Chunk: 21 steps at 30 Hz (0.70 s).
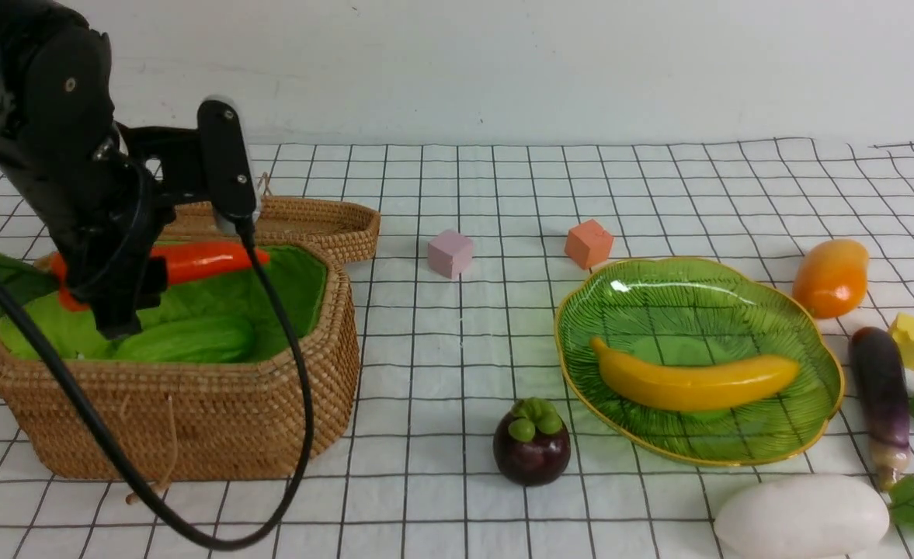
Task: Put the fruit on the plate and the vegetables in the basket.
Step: Use the left arm to grab a carrot and put it into the left basket, then grab a mangosteen with your left arm and put it on the plate on the right
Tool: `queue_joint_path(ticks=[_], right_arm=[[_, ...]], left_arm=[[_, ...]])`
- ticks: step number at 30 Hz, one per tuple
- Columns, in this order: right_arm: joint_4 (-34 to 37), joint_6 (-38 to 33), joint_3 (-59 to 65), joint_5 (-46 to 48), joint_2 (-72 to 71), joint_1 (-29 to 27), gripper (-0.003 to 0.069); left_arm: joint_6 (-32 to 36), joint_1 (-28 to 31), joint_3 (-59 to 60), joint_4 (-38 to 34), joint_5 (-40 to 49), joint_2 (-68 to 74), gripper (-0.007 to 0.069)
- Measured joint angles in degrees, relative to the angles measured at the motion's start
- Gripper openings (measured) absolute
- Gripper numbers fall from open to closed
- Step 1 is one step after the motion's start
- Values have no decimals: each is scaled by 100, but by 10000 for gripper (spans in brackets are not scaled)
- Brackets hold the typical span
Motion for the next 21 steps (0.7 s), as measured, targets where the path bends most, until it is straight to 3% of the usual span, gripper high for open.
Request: queue_joint_path(ticks=[4,6,10,12,13,15,17,20,21], right_arm=[[0,-5,0,-171,0,0,198],[0,-5,0,-185,0,0,197],[-36,-5,0,-186,0,0,200],[-72,-5,0,-175,0,0,204],[-77,8,0,-99,0,0,204],[-77,49,0,28,0,0,206],[-83,172,0,414,0,0,209],[-89,240,0,850,0,7,213],[-84,254,0,898,0,7,214]], left_arm=[[-98,0,5,-29,-61,-19,564],[-462,0,17,-189,61,-99,597],[-1087,0,22,-897,-9,-304,561],[-1432,-140,22,-1652,-126,-466,448],[-1551,-395,22,-2077,-133,-528,356],[-1656,-619,22,-2368,-138,-542,288],[-2003,-1267,-1,-2936,-169,-464,160],[-2493,-1988,-155,-3094,-201,-43,115],[-2711,-2276,-300,-3051,-223,321,138]])
